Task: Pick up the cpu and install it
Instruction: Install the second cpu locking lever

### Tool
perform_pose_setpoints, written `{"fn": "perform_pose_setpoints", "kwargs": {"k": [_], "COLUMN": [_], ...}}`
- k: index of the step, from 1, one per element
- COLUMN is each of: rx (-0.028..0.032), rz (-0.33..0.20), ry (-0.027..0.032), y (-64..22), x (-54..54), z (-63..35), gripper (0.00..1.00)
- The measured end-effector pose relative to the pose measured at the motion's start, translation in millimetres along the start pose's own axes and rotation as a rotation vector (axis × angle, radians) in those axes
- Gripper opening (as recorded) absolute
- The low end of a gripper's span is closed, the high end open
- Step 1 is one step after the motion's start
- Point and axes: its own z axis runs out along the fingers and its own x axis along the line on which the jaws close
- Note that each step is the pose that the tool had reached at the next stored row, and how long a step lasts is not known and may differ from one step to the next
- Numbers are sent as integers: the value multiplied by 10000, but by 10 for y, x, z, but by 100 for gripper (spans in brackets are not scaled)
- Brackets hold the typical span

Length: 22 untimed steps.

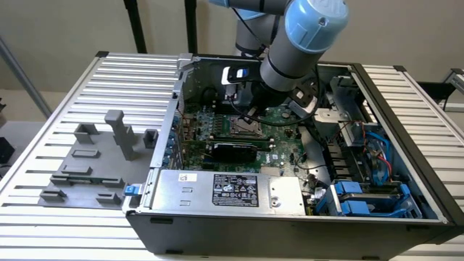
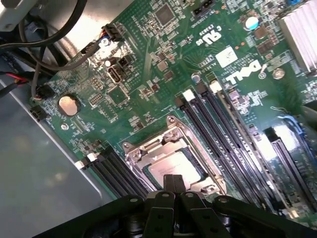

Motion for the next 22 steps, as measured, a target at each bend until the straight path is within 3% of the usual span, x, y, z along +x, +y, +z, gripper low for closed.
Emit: {"fn": "perform_pose_setpoints", "kwargs": {"k": [11,22], "rx": [0,-36], "rz": [1,10], "ry": [-1,-48], "y": [-88,-182], "x": [-238,-430], "z": [-179,-214], "gripper": [11,11]}}
